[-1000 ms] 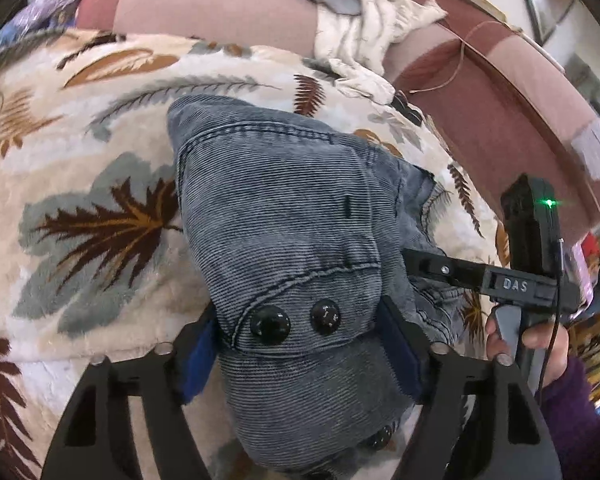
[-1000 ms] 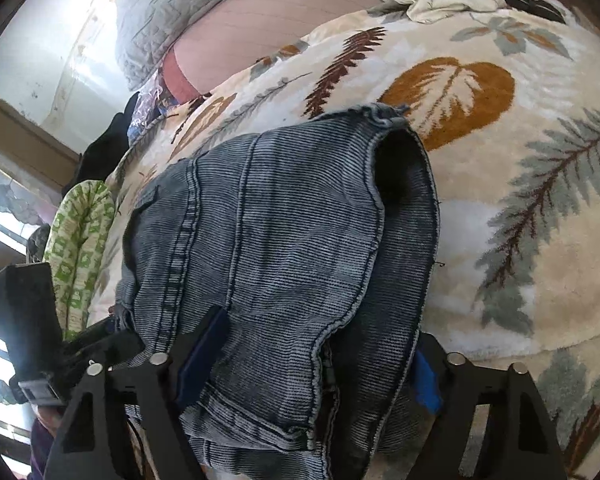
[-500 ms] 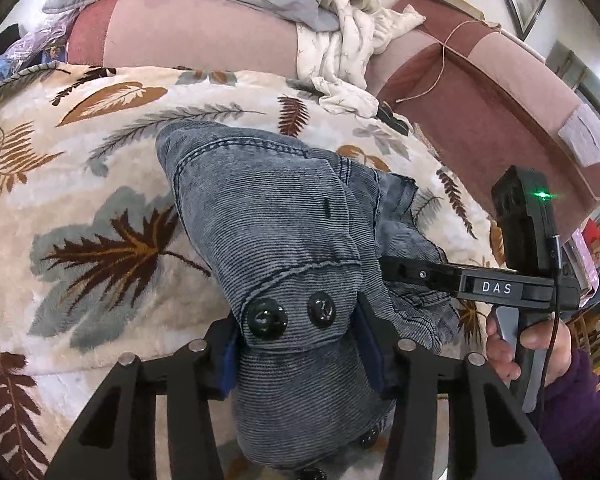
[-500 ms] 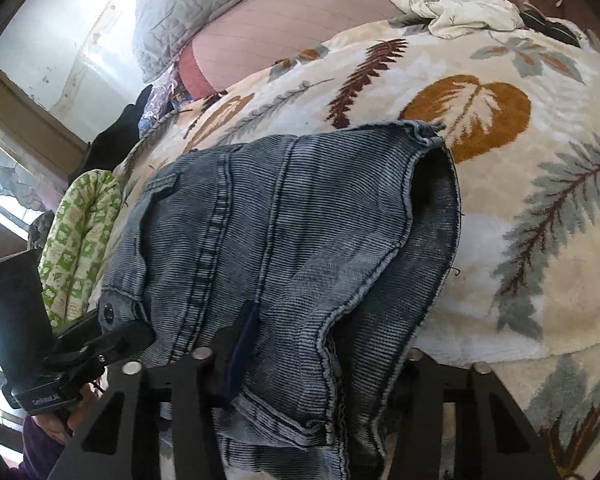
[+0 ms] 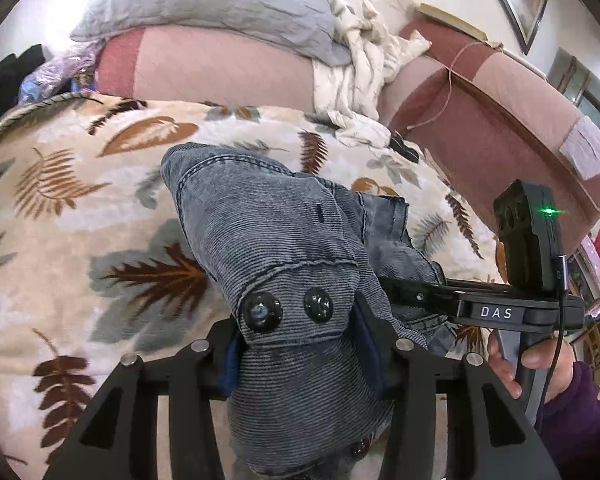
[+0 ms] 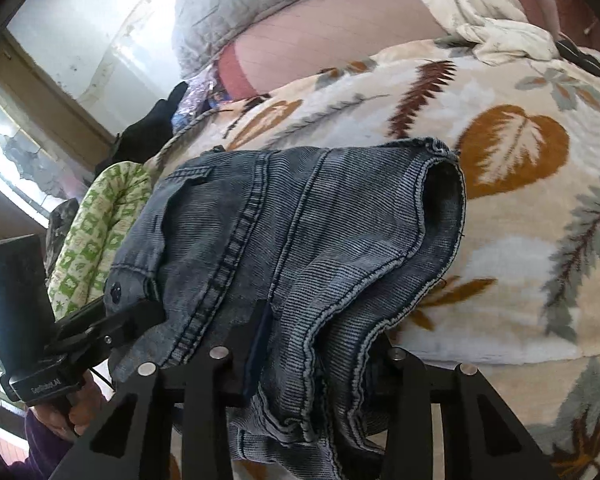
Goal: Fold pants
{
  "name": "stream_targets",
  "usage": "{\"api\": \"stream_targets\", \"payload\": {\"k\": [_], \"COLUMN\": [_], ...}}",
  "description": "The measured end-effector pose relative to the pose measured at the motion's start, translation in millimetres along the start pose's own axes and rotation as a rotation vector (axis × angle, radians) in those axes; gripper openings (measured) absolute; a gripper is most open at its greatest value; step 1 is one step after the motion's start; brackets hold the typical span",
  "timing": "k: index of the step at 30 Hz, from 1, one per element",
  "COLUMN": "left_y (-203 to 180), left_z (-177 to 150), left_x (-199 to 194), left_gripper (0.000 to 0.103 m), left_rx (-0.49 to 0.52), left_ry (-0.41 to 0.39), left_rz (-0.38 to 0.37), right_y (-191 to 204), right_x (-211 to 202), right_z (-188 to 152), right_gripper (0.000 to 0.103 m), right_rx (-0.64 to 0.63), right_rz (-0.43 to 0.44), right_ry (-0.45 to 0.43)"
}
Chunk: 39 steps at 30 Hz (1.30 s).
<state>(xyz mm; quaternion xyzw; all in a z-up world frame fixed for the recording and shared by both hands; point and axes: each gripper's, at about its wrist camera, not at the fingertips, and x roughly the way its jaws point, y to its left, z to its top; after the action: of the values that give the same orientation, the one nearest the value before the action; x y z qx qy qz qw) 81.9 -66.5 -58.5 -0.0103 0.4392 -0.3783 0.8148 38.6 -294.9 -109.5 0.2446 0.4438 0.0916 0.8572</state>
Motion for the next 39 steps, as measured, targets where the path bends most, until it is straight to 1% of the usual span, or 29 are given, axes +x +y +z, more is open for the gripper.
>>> {"api": "stream_targets", "payload": {"k": [6, 8, 10, 11, 14, 15, 16, 17, 18, 20, 22, 24, 25, 26, 28, 29, 30, 31, 32, 33, 34, 36, 39], "left_y": [12.8, 17.7, 22.8, 25.0, 28.6, 29.5, 31.6, 33.3, 33.8, 34.8, 35.8, 35.2, 34.4, 32.9, 25.6, 22.3, 14.9, 5.8, -1.8, -13.3, -21.0, -36.6, -50.4], "left_z": [-6.2, -10.0, -15.1, -18.1, -22.7, -23.7, -24.4, -25.4, -26.2, -27.5, -26.5, -26.6, -27.0, -27.3, -30.4, -32.7, -37.2, -40.9, -42.7, -45.2, -46.9, -49.2, -49.0], "left_x": [-21.8, -20.7, -15.4, -10.9, -3.9, -3.1, -1.5, 1.1, 3.7, 6.6, 6.0, 1.0, -2.6, -6.7, -19.0, -25.6, -36.6, -47.2, -54.8, -64.3, -71.1, -85.5, -102.3], "left_gripper": [0.050, 0.050, 0.050, 0.050, 0.050, 0.051, 0.054, 0.055, 0.057, 0.062, 0.062, 0.063, 0.063, 0.063, 0.063, 0.065, 0.067, 0.071, 0.076, 0.078, 0.079, 0.080, 0.080], "left_rx": [-0.003, -0.010, -0.027, -0.028, -0.034, -0.040, -0.054, -0.063, -0.065, -0.072, -0.080, -0.086, -0.091, -0.095, -0.095, -0.095, -0.086, -0.063, -0.032, 0.016, 0.049, 0.099, 0.122], "left_ry": [-0.029, -0.013, 0.019, 0.041, 0.065, 0.068, 0.074, 0.087, 0.098, 0.105, 0.104, 0.098, 0.092, 0.083, 0.061, 0.041, 0.000, -0.042, -0.070, -0.101, -0.119, -0.148, -0.182], "left_rz": [0.040, 0.053, 0.063, 0.083, 0.117, 0.119, 0.127, 0.135, 0.150, 0.177, 0.176, 0.183, 0.193, 0.206, 0.260, 0.286, 0.334, 0.393, 0.440, 0.491, 0.521, 0.584, 0.656], "right_y": [26.9, 31.1, 32.4, 32.4, 31.2, 28.7, 24.9, 20.3, 17.5, 14.3, 12.1, 8.9, 4.3, 1.5, -3.4, -1.9, 1.7, 7.1, 14.7, 20.7, 28.8, 39.0, 57.1], "right_x": [6.6, 13.3, 22.6, 25.8, 35.6, 38.2, 40.4, 42.8, 44.1, 43.9, 40.4, 33.3, 25.6, 19.5, -1.0, -14.9, -25.8, -38.7, -54.8, -65.1, -78.1, -94.8, -108.2], "right_z": [-0.2, -2.0, -4.1, -4.9, -5.1, -4.6, -4.4, -4.3, -4.3, -5.1, -5.4, -4.9, -5.3, -5.7, -7.8, -8.5, -8.8, -10.6, -14.7, -18.8, -26.1, -36.8, -53.1], "right_gripper": [0.040, 0.040, 0.040, 0.040, 0.040, 0.040, 0.040, 0.044, 0.045, 0.052, 0.055, 0.056, 0.056, 0.059, 0.063, 0.064, 0.065, 0.067, 0.069, 0.072, 0.076, 0.078, 0.079], "right_rx": [-0.039, -0.047, -0.048, -0.050, -0.060, -0.054, -0.036, -0.011, 0.001, 0.017, 0.022, 0.029, 0.043, 0.053, 0.063, 0.044, 0.014, -0.029, -0.076, -0.104, -0.131, -0.151, -0.172], "right_rz": [0.037, 0.036, 0.028, 0.019, -0.001, -0.005, -0.008, -0.002, -0.002, -0.010, -0.009, -0.008, -0.005, -0.004, -0.019, -0.049, -0.089, -0.145, -0.210, -0.239, -0.247, -0.233, -0.213], "right_ry": [0.001, 0.014, 0.041, 0.051, 0.064, 0.072, 0.080, 0.091, 0.099, 0.107, 0.116, 0.109, 0.097, 0.085, 0.028, -0.018, -0.059, -0.116, -0.192, -0.241, -0.300, -0.369, -0.423]}}
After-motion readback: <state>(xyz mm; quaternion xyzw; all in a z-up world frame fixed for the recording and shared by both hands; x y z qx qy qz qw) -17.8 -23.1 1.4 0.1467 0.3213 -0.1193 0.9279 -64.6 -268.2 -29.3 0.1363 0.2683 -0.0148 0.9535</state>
